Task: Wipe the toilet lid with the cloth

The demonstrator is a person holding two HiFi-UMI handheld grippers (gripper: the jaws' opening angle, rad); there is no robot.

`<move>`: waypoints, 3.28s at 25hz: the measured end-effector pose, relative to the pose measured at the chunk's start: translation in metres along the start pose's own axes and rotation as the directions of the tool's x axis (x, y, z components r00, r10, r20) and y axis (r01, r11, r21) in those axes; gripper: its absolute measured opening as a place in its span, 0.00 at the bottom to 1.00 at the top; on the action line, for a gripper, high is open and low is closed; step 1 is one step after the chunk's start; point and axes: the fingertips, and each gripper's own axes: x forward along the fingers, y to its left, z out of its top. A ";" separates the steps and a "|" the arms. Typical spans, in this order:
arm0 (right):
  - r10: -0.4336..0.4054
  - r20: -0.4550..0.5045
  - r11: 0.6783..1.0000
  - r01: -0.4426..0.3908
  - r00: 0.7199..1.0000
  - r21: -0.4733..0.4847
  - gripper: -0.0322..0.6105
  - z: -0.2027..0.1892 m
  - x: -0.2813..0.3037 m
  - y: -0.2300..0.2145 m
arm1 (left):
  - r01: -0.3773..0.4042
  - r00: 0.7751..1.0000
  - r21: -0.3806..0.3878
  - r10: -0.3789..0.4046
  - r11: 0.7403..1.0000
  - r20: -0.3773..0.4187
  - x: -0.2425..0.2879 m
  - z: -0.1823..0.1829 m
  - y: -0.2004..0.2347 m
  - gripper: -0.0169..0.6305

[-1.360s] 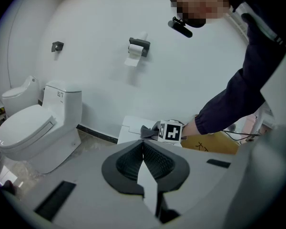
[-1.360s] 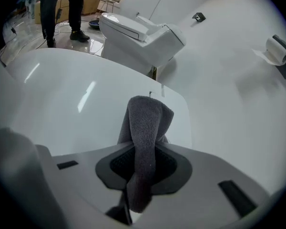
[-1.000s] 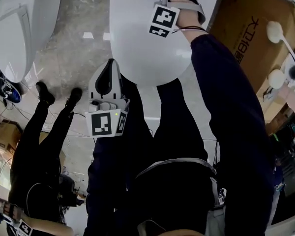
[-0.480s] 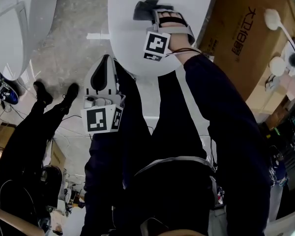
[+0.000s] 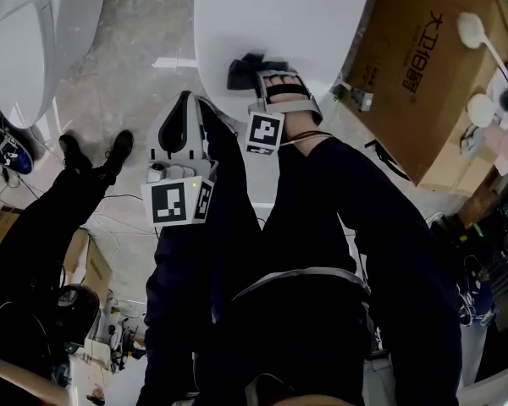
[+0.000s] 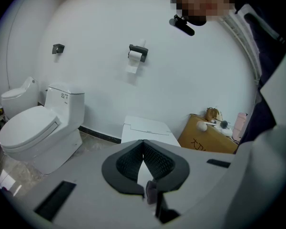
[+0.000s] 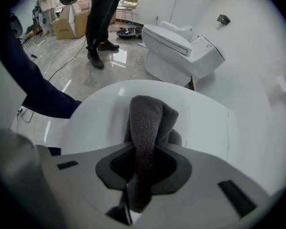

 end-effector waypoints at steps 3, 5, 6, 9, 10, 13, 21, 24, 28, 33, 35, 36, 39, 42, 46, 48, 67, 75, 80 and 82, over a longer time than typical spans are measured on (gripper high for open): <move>0.037 0.017 0.999 -0.036 0.999 -0.023 0.16 0.004 -0.007 0.026 | -0.014 1.000 -0.006 0.014 1.000 0.006 -0.002 0.000 0.004 0.05; 0.064 0.024 0.997 -0.064 0.998 -0.036 0.16 0.006 -0.012 0.042 | -0.022 1.000 -0.011 0.023 1.000 0.008 -0.003 -0.001 0.007 0.05; 0.078 0.027 0.996 -0.077 0.997 -0.041 0.16 0.007 -0.014 0.049 | -0.026 1.000 -0.013 0.026 1.000 0.008 -0.003 -0.002 0.008 0.05; 0.119 0.030 0.992 -0.118 0.992 -0.047 0.16 0.009 -0.018 0.066 | -0.030 0.999 -0.017 0.030 0.999 0.010 -0.004 -0.004 0.009 0.05; 0.135 0.028 0.990 -0.133 0.991 -0.042 0.16 0.010 -0.019 0.070 | -0.030 0.999 -0.018 0.030 0.999 0.011 -0.004 -0.004 0.009 0.05; 0.196 0.021 0.981 -0.196 0.980 0.009 0.16 0.010 -0.020 0.072 | -0.029 0.999 -0.016 0.030 0.999 0.012 -0.003 -0.003 0.010 0.05; 0.031 0.058 0.986 -0.040 0.998 0.160 0.16 0.013 -0.013 -0.050 | -0.061 0.998 -0.029 0.061 0.998 0.004 -0.001 -0.004 0.027 0.05; -0.074 0.047 0.983 0.065 0.996 0.174 0.16 0.008 -0.002 -0.119 | -0.070 0.998 -0.037 0.070 0.997 0.005 0.004 0.000 0.030 0.05; -0.210 0.029 0.973 0.206 0.977 0.105 0.16 0.003 0.011 -0.205 | -0.074 0.997 -0.036 0.074 0.997 0.011 0.006 0.009 0.030 0.05; -0.275 0.006 0.961 0.275 0.961 -0.004 0.16 0.006 0.031 -0.271 | -0.123 0.992 -0.057 0.124 0.991 0.017 0.001 0.019 0.046 0.05; -0.297 0.003 0.954 0.296 0.955 -0.053 0.16 0.008 0.040 -0.289 | -0.144 0.989 -0.066 0.146 0.987 0.021 0.000 0.023 0.054 0.05; -0.305 0.001 0.950 0.305 0.952 -0.069 0.16 0.009 0.045 -0.297 | -0.154 0.987 -0.071 0.156 0.986 0.024 0.000 0.024 0.056 0.05; -0.305 -0.015 0.950 0.303 0.952 -0.069 0.16 0.009 0.063 -0.314 | -0.179 0.983 -0.084 0.182 0.980 0.024 -0.002 0.023 0.059 0.05; -0.293 -0.041 0.955 0.291 0.955 -0.053 0.16 0.012 0.080 -0.324 | -0.189 0.981 -0.086 0.191 0.978 0.013 -0.006 0.020 0.059 0.05; -0.294 -0.070 0.954 0.287 0.953 -0.092 0.16 0.015 0.094 -0.323 | -0.184 0.983 -0.081 0.184 0.980 -0.008 -0.010 0.012 0.059 0.05; -0.298 -0.074 0.952 0.291 0.952 -0.091 0.16 0.016 0.095 -0.320 | -0.190 0.982 -0.081 0.190 0.978 -0.010 -0.013 0.010 0.065 0.05; -0.138 -0.029 0.985 0.134 0.990 -0.109 0.16 0.049 0.041 -0.125 | -0.145 0.989 -0.038 0.146 0.989 0.026 -0.036 0.008 0.093 0.05; -0.015 -0.001 0.993 0.015 1.000 -0.121 0.16 0.067 0.008 -0.006 | -0.140 0.987 0.000 0.139 0.990 0.085 -0.035 0.024 0.111 0.05; 0.051 0.006 0.994 -0.050 0.999 -0.100 0.16 0.075 -0.004 0.037 | -0.146 0.983 0.025 0.142 0.989 0.117 -0.027 0.041 0.125 0.05; 0.077 0.010 0.993 -0.076 0.997 -0.088 0.16 0.078 -0.007 0.048 | -0.147 0.981 0.029 0.142 0.989 0.136 -0.024 0.051 0.130 0.05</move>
